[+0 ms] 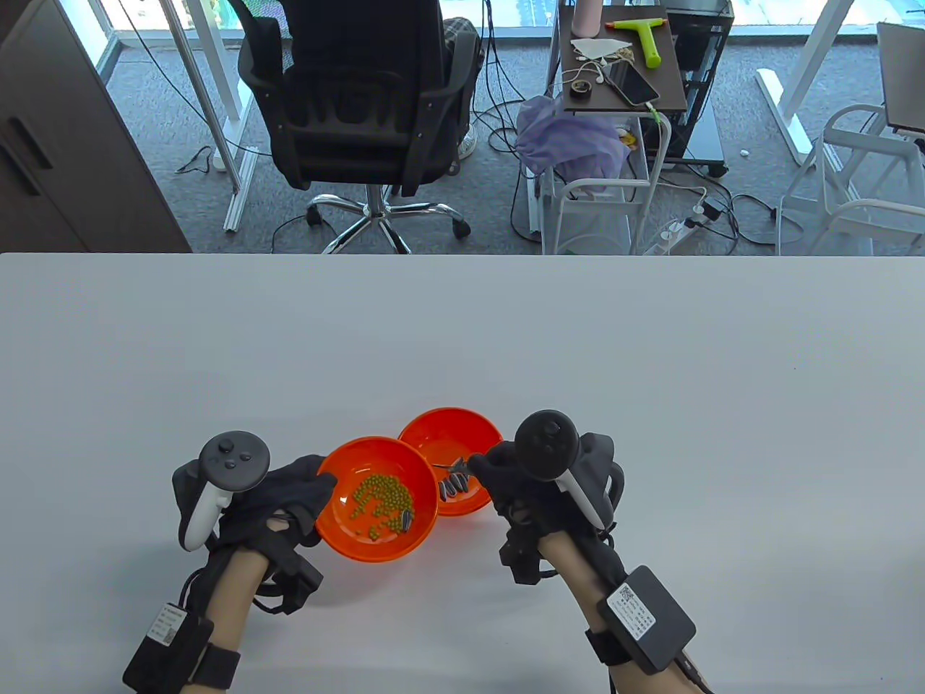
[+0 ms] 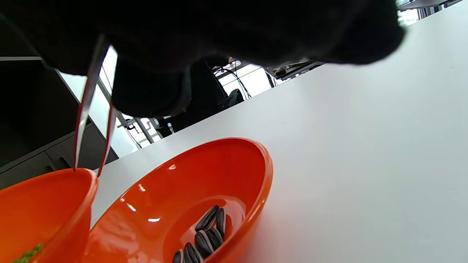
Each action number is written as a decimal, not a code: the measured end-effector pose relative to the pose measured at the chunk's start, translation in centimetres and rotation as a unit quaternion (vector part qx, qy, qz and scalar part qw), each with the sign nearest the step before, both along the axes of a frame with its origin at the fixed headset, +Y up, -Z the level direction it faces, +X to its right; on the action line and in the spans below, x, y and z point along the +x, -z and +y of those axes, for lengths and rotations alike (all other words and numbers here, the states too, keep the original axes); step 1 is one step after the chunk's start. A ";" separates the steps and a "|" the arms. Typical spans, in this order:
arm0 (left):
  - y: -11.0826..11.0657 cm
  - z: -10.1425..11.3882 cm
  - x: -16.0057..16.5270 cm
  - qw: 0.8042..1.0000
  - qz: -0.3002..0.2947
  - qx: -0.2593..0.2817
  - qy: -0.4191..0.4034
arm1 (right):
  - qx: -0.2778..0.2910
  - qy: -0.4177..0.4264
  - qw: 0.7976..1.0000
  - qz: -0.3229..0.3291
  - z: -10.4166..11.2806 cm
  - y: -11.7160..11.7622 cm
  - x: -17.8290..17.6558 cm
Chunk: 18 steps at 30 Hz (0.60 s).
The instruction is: Pick sunflower seeds with tweezers into bowl
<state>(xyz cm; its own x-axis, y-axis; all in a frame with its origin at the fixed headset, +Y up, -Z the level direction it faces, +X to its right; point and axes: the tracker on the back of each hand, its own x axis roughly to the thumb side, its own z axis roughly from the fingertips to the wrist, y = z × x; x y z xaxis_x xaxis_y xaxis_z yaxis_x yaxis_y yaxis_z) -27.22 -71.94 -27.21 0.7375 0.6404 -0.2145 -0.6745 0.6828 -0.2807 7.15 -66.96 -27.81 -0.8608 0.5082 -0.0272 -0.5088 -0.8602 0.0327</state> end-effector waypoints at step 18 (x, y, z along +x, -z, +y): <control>0.0 0.0 0.2 1.000 -0.004 0.004 -0.001 | -0.041 -0.091 0.991 0.091 0.0 -2.0 -4.5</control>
<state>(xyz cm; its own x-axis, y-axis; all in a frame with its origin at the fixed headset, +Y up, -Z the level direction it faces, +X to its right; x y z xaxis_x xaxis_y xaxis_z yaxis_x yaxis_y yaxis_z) -27.05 -71.92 -27.24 0.7378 0.6435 -0.2040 -0.6738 0.6834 -0.2811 2.64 -66.93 -25.77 -0.9322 0.3471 0.1023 -0.3254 -0.9277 0.1828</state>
